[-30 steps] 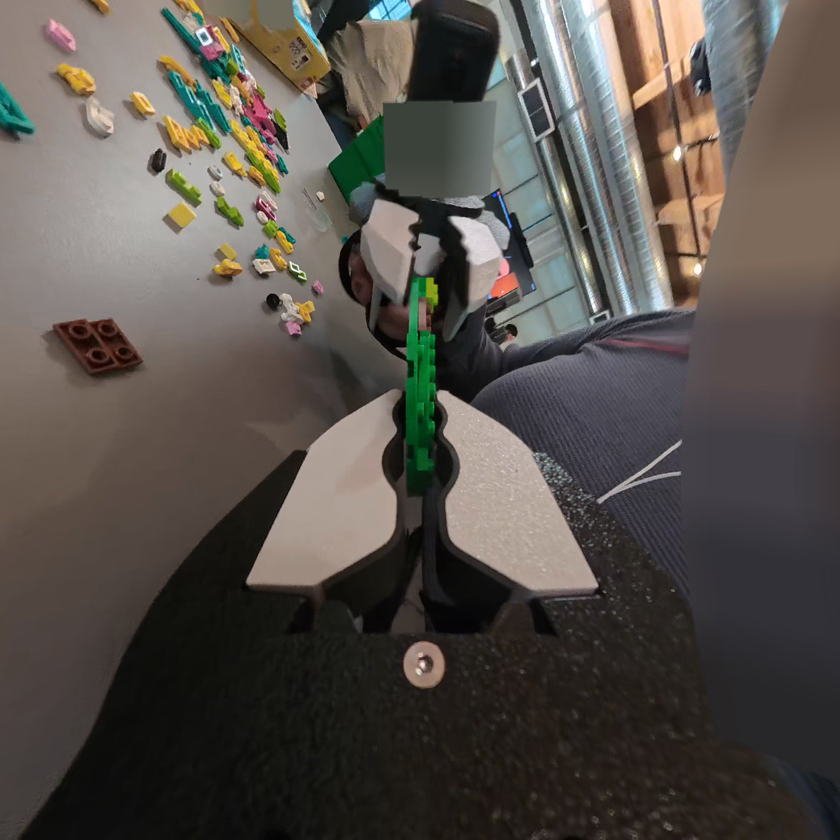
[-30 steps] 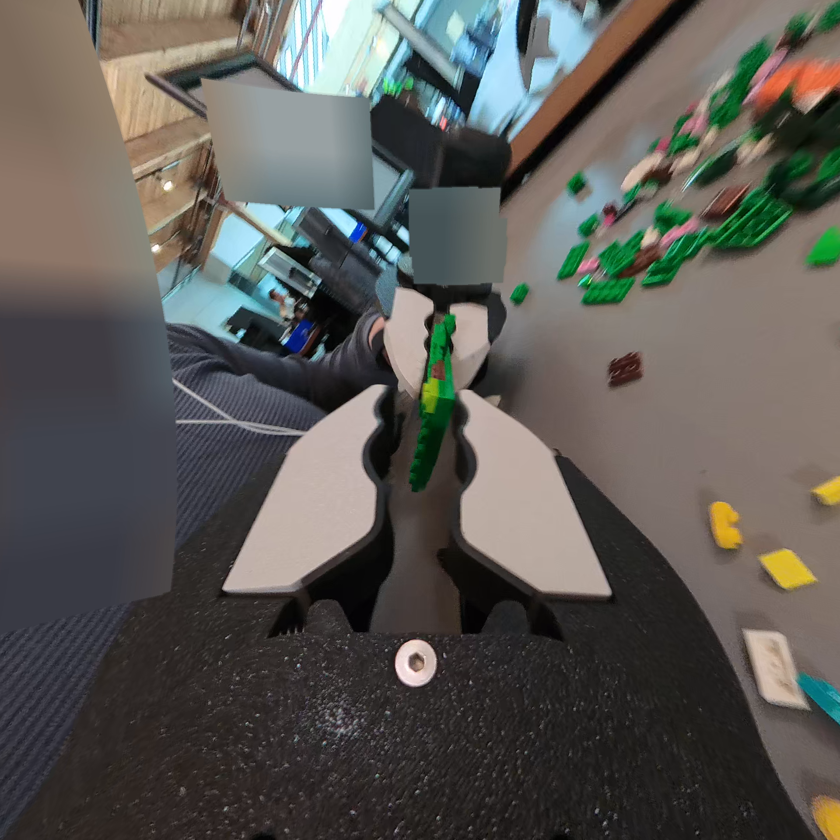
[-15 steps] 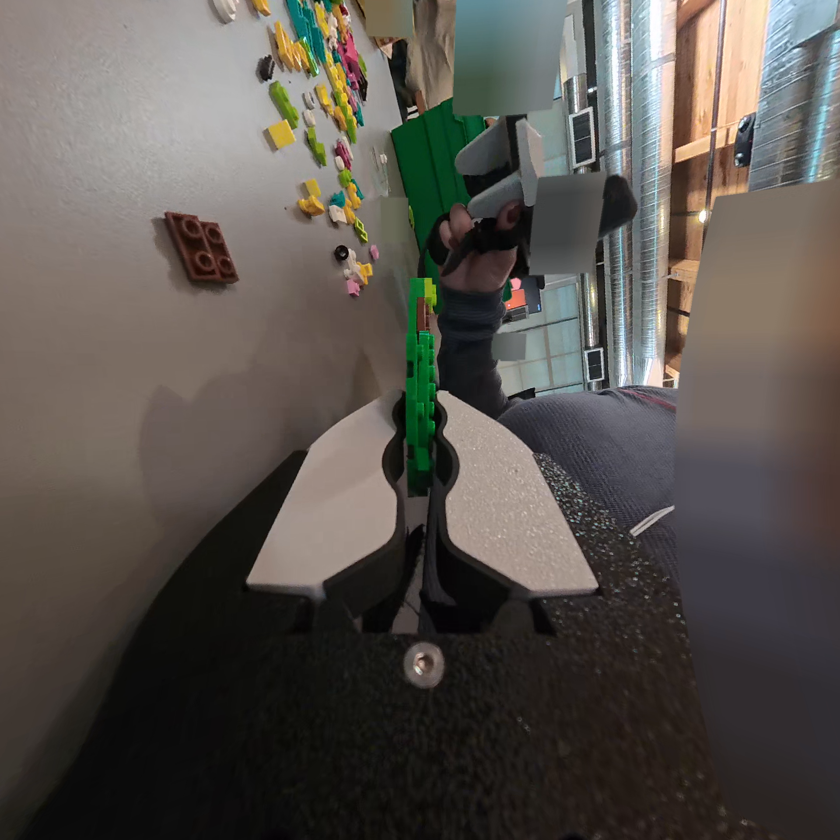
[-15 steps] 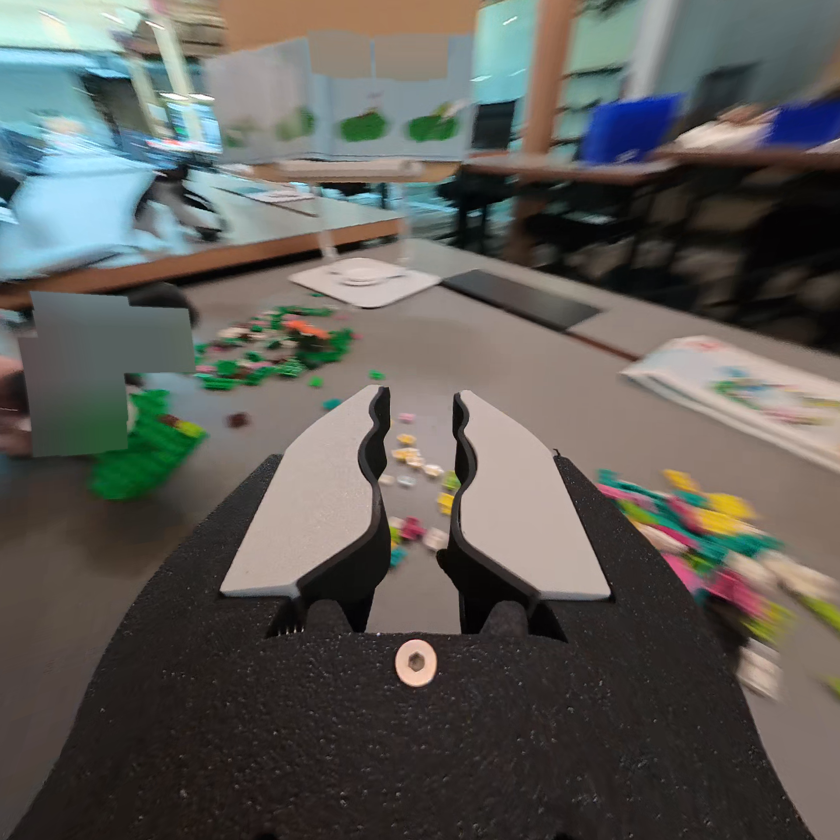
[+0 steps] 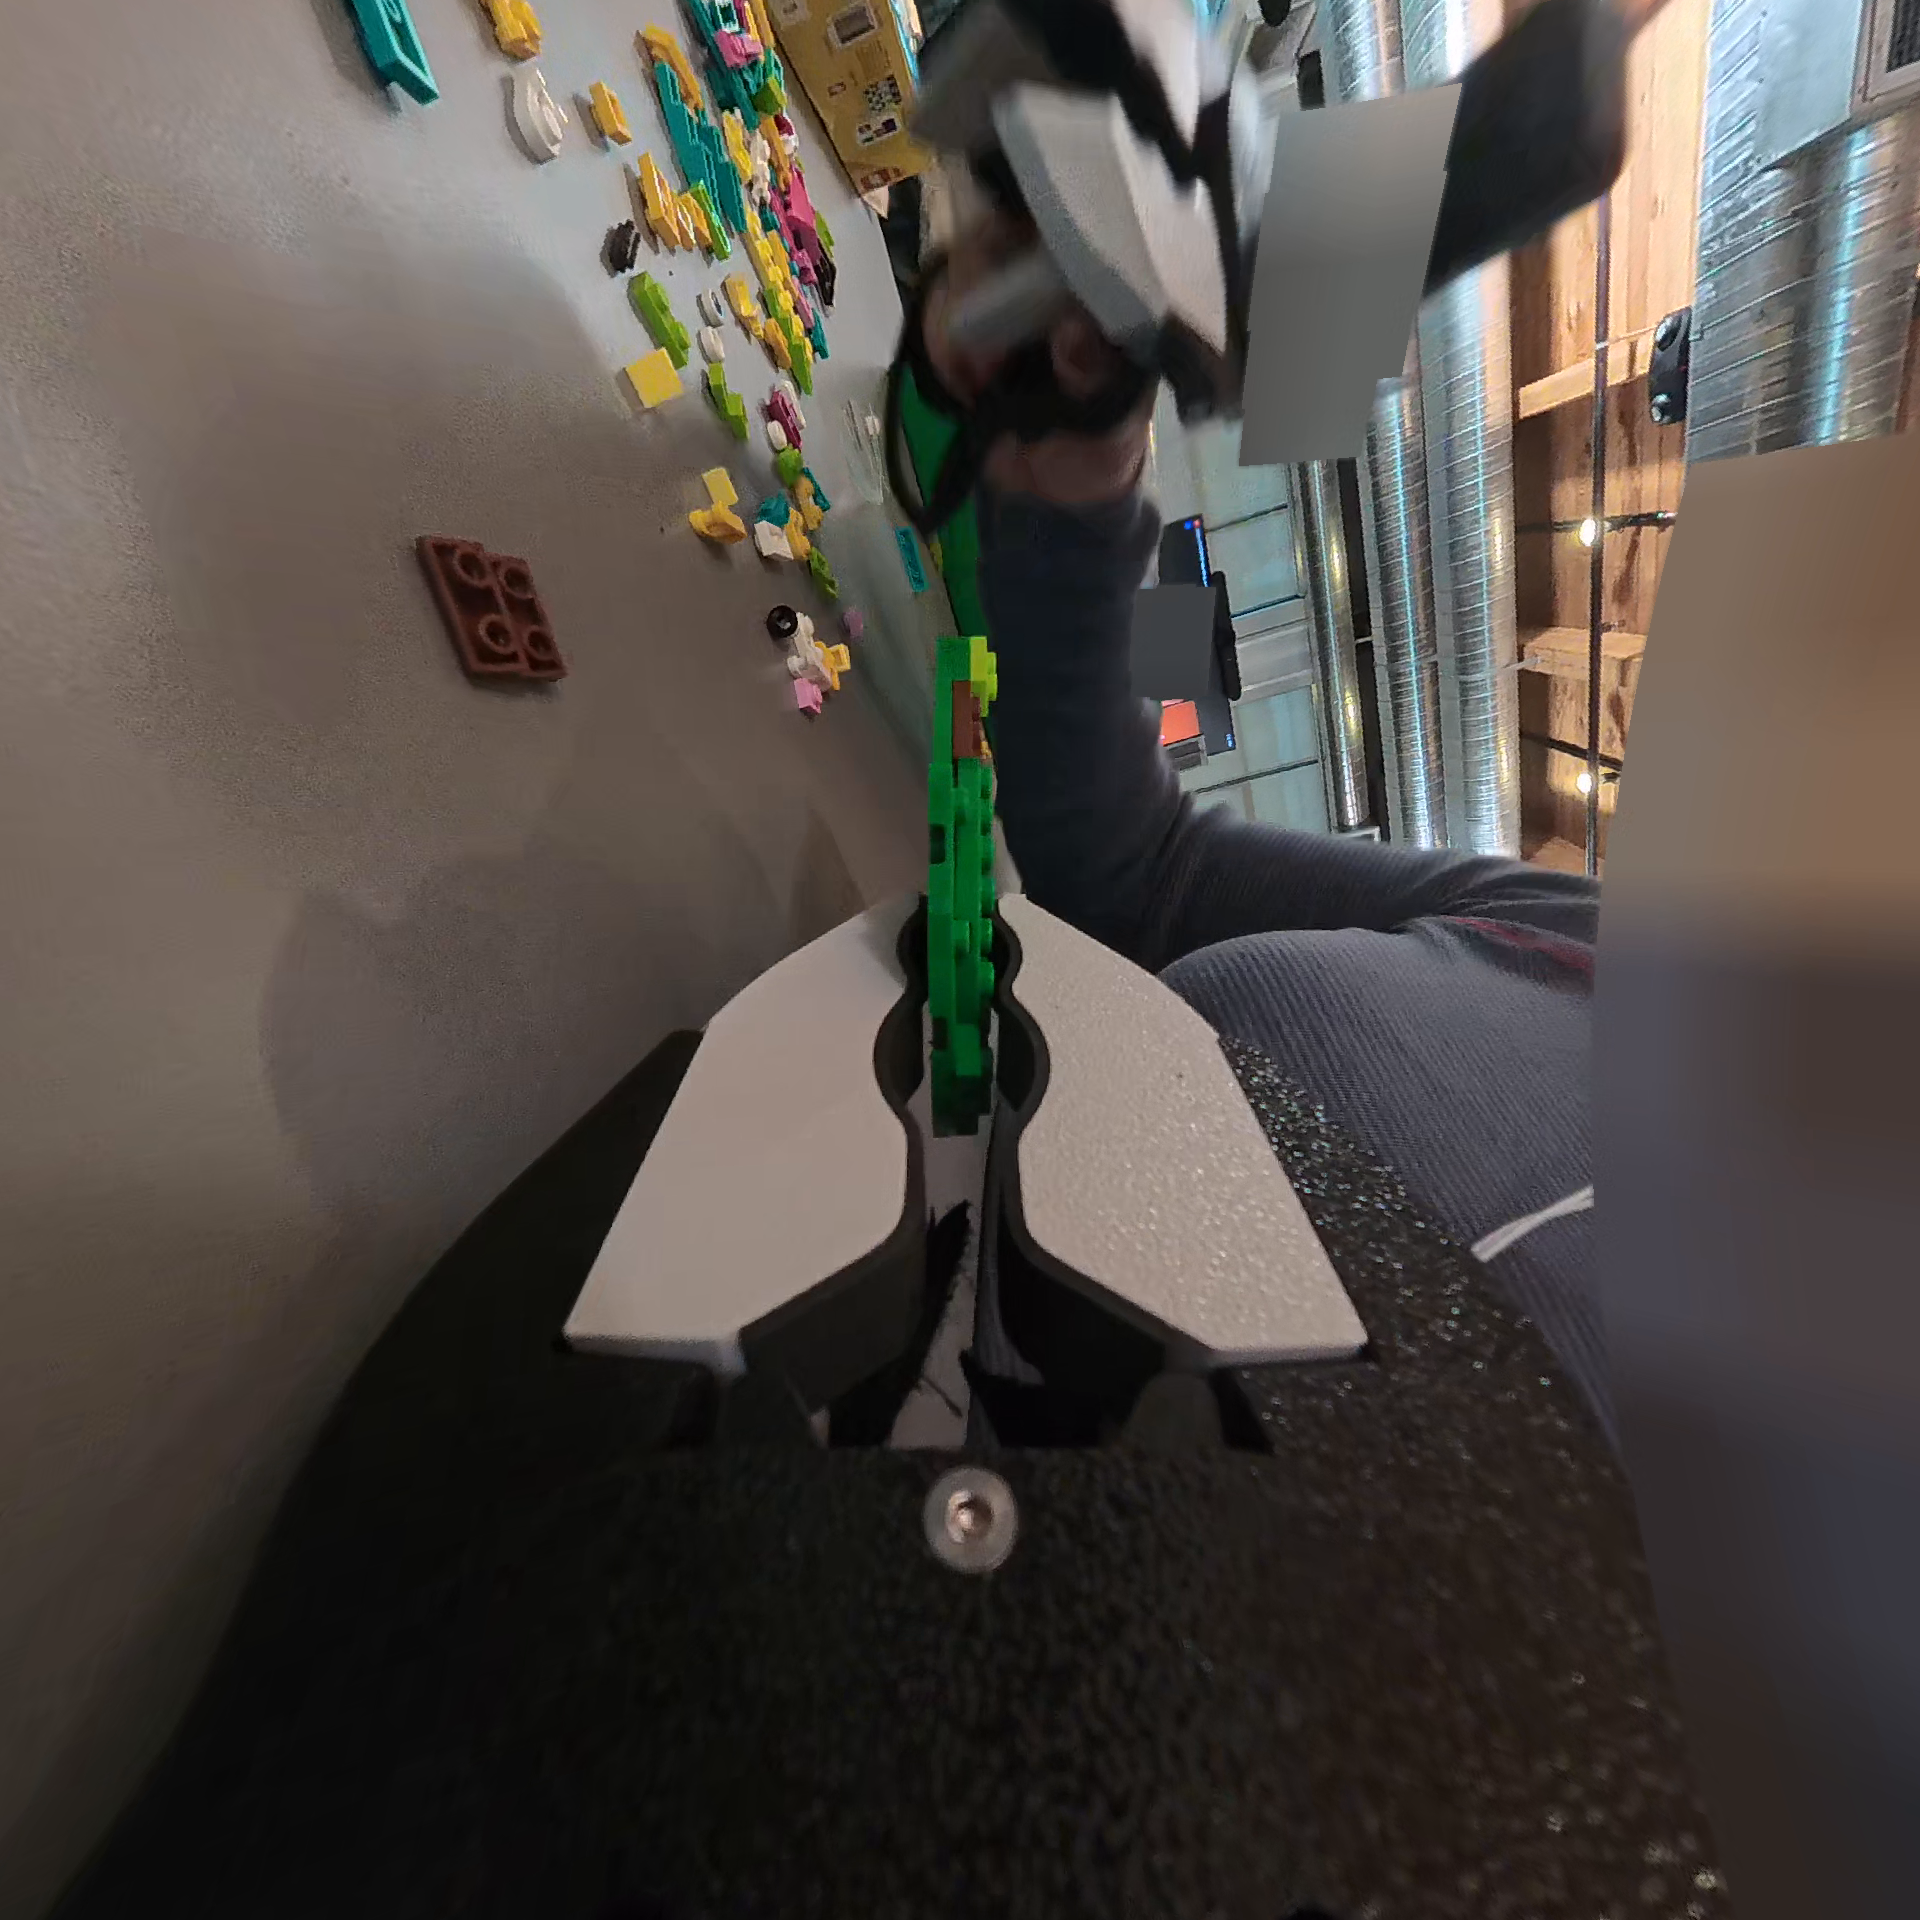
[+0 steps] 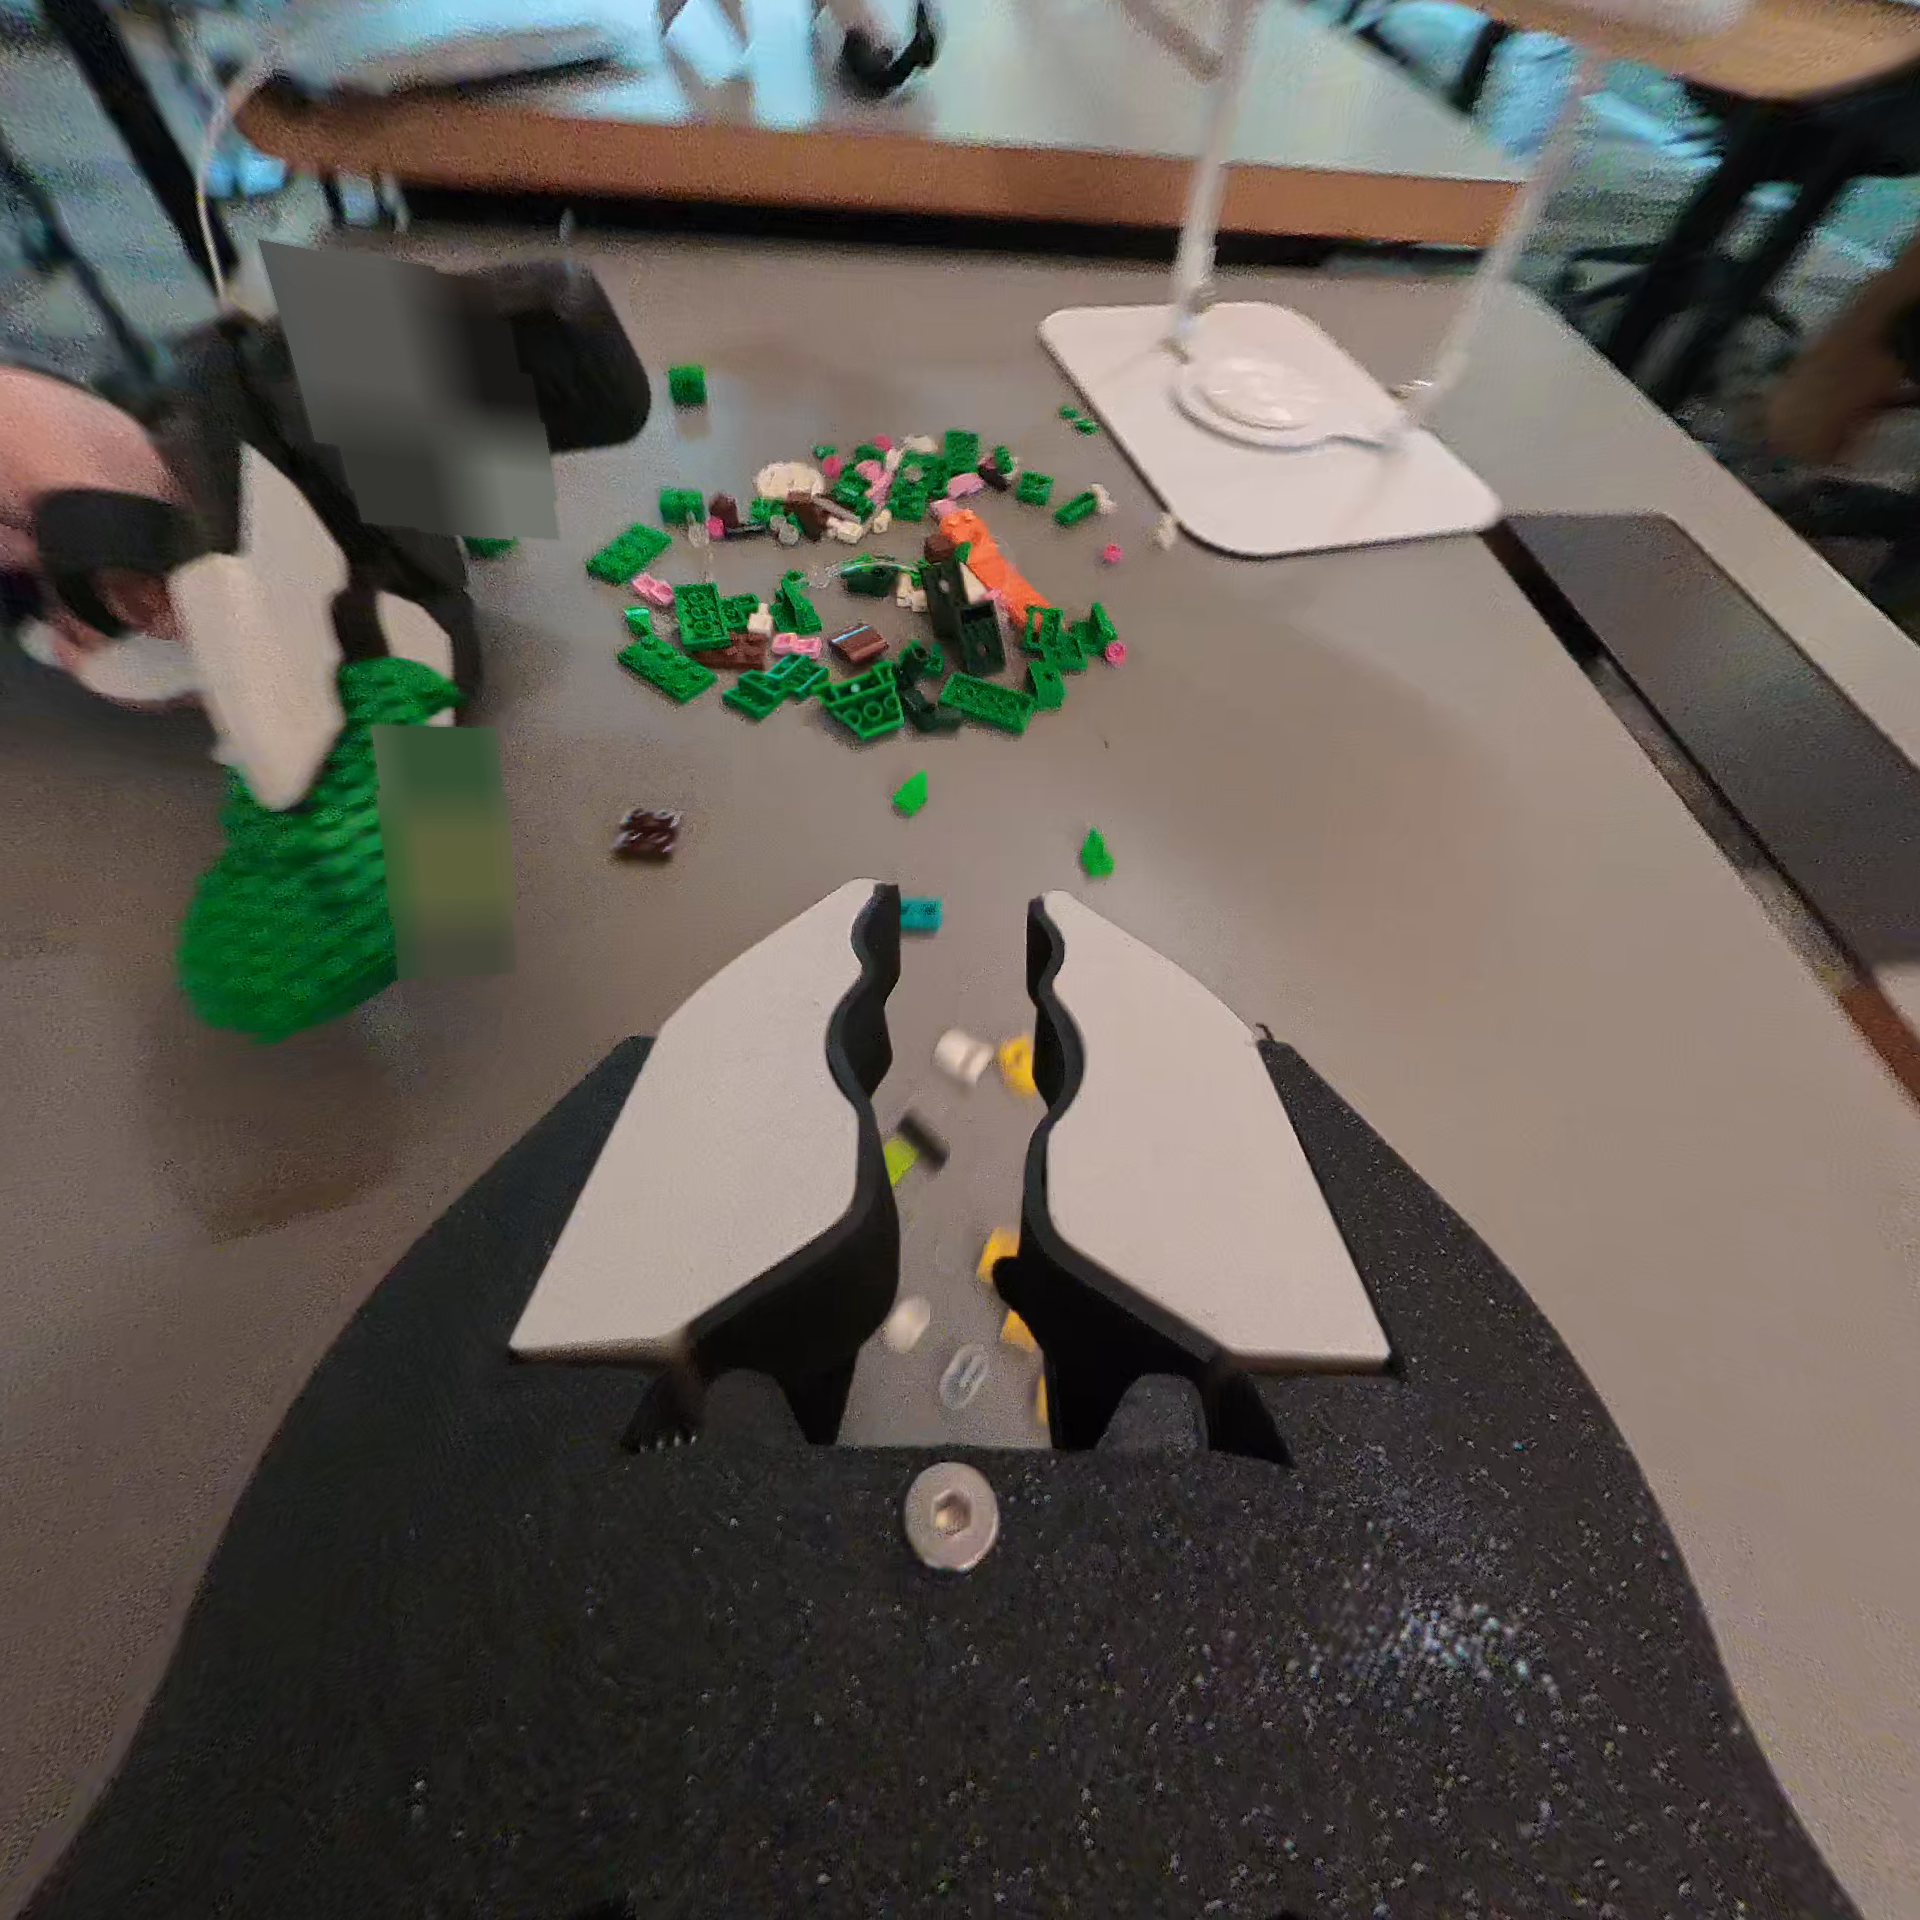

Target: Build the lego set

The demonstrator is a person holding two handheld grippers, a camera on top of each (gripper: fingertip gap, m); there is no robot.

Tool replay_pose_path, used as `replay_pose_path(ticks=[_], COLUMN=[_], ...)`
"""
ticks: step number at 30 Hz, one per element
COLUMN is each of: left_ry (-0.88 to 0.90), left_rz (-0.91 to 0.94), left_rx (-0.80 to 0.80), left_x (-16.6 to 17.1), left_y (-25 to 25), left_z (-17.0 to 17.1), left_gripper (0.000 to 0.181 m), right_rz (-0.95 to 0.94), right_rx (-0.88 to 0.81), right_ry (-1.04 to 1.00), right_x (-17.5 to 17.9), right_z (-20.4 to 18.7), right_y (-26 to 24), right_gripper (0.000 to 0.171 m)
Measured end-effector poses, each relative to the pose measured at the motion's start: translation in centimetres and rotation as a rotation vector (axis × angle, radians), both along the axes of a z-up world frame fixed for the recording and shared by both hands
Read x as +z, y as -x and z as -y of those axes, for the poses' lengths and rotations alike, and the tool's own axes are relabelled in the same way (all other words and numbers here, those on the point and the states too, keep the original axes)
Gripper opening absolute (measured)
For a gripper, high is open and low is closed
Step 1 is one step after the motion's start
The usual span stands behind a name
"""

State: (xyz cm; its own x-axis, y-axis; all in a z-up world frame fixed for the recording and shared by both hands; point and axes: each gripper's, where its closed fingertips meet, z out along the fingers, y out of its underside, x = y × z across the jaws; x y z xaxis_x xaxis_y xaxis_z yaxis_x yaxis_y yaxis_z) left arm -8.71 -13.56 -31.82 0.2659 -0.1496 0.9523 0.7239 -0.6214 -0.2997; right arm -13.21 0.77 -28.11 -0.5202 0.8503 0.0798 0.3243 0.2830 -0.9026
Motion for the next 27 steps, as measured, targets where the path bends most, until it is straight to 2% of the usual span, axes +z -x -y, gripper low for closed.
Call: replay_pose_path(ticks=[7, 11, 18, 27], left_ry=[0.02, 0.009, -0.007, -0.018], left_rz=[-0.031, -0.01, 0.011, 0.032], left_rx=[0.028, 0.023, 0.012, 0.008], left_x=[-0.4, -0.2, 0.1, 0.4], left_y=[0.3, 0.3, 0.3, 0.3], left_z=[-0.1, -0.1, 0.0, 0.1], left_gripper=[0.008, 0.008, 0.008, 0.008], right_rz=[0.191, 0.255, 0.299, 0.346], right_rx=[0.389, 0.482, 0.572, 0.601], right_ry=[-0.177, -0.26, -0.393, -0.426], right_x=[-3.8, -6.0, -7.4, -8.3], right_z=[4.0, 3.9, 3.5, 3.8], right_y=[12.5, 16.4, 18.3, 18.7], right_gripper=[0.021, 0.019, 0.01, 0.007])
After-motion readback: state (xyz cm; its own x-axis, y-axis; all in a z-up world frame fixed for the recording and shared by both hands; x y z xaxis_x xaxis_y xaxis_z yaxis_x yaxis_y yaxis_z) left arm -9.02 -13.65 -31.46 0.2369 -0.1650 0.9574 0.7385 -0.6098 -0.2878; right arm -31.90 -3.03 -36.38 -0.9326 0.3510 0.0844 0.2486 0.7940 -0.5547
